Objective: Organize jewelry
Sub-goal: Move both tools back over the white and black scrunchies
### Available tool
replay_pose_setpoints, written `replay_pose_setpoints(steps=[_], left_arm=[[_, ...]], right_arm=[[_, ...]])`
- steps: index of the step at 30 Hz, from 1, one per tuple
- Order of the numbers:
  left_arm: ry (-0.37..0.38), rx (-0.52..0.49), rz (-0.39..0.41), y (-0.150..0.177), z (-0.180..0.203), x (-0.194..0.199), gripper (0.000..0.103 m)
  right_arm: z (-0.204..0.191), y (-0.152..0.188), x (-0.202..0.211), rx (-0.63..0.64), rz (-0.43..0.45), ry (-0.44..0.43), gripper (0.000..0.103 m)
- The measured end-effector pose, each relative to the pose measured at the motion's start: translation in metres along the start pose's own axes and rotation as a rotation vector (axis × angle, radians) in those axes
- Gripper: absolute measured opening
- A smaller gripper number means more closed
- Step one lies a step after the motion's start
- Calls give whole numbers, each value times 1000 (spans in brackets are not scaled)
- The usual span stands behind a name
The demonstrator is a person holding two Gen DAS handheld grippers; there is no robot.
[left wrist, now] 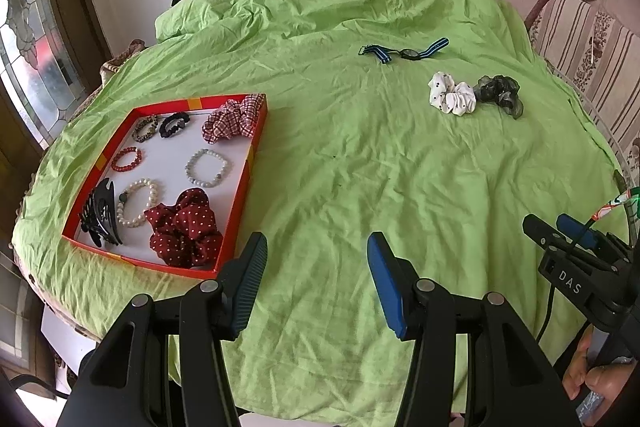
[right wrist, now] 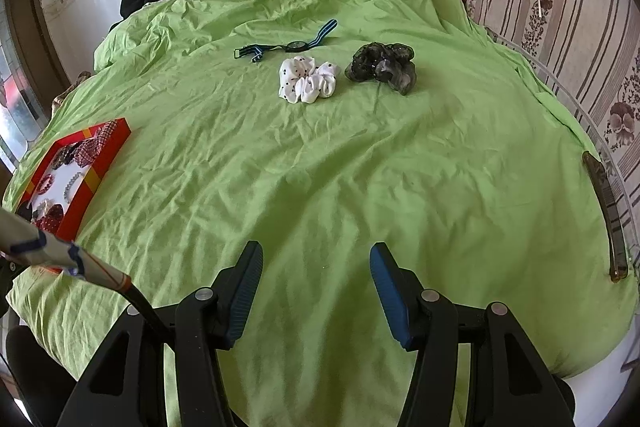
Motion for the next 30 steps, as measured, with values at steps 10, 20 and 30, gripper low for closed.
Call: replay_pose_setpoints(steps=[10,20,30], left_arm=[[-2,-23,-28,-4,13,-14,51],[-2,-47,-52,-7,28,-25,51],[-4,-79,-88,-9,42,-42,51]], right_arm=[[14,-1,-12,-26,-18,0,60],[27,-3,-22,-51,-30,-4,60],[41,-5,-32,-71,-37,-2,60]])
Point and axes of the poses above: each gripper's, at about its wrist camera, not at the fingertips, and x roughly against the way its jaws point, z to its right, y to its underside, the point moved 3 cm from there along -x, roughly the way its jaws point, and after that the axes turned 4 degrees about x, right-handed, at the moved point
